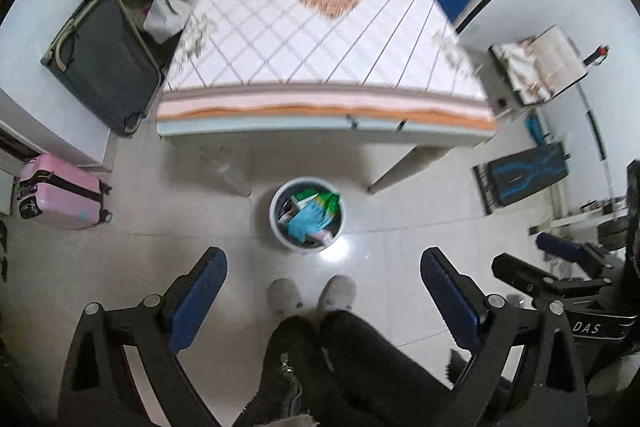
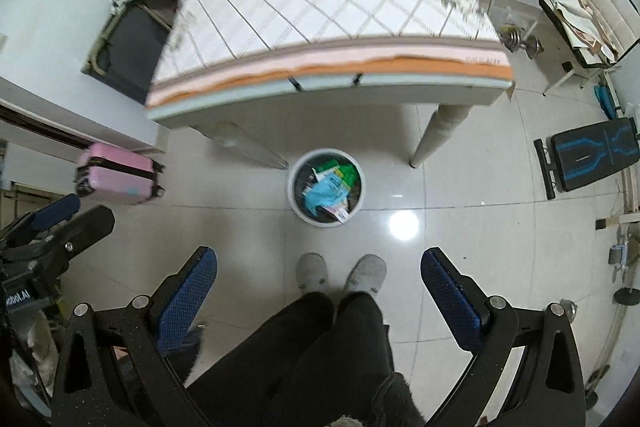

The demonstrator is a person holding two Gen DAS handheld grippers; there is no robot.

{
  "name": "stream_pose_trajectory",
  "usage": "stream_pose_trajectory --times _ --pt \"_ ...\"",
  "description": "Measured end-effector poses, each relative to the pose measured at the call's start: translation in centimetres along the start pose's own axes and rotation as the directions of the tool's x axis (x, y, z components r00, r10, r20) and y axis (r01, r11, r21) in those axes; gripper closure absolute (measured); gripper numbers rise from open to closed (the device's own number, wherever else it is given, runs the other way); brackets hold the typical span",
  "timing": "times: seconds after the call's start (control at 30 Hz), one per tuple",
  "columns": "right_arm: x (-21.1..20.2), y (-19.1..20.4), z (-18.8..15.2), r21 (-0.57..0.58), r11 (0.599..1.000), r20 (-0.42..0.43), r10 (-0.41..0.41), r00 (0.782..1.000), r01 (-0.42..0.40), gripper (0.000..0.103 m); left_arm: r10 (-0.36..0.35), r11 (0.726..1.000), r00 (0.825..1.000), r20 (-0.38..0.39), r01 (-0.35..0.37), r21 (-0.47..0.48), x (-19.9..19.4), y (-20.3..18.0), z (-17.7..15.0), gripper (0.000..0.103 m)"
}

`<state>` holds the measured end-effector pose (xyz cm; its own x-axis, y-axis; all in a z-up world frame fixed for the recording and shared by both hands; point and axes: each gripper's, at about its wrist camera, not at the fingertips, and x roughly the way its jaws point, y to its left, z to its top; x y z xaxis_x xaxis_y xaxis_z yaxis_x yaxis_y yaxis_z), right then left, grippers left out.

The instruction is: Collect trash

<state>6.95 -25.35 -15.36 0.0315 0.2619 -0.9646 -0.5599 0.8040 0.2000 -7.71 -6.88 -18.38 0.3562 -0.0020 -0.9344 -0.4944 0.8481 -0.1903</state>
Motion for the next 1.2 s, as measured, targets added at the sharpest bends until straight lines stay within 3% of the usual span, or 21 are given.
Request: stream_pose_trajectory --times 0.27,0.47,0.77,1.2 --pt "-7.7 1.6 -0.7 -0.006 0.996 0.047 0.089 0.995 -0.088 0.0 -0.093 0.995 0.994 0.058 0.095 -0.03 -5.6 0.4 0.3 0.004" --pt "-10.2 2.6 -1.0 -0.028 0.99 0.054 0.143 0.988 -0.142 0.0 -0.134 0.989 0.988 0.08 0.138 -0.044 -8.3 0.5 -0.1 0.004" --pt "-11.2 3.5 -1.3 -0.045 0.979 0.031 0.2 0.979 -0.199 0.0 -0.152 0.987 0.984 0.093 0.156 -0.042 -10.0 0.2 -0.6 0.004" --pt "-11.5 4.0 -1.0 -0.064 0.978 0.014 0.201 0.979 -0.2 0.0 -0.163 0.986 0.983 0.082 0.166 -0.033 -10.5 0.1 -0.9 0.004"
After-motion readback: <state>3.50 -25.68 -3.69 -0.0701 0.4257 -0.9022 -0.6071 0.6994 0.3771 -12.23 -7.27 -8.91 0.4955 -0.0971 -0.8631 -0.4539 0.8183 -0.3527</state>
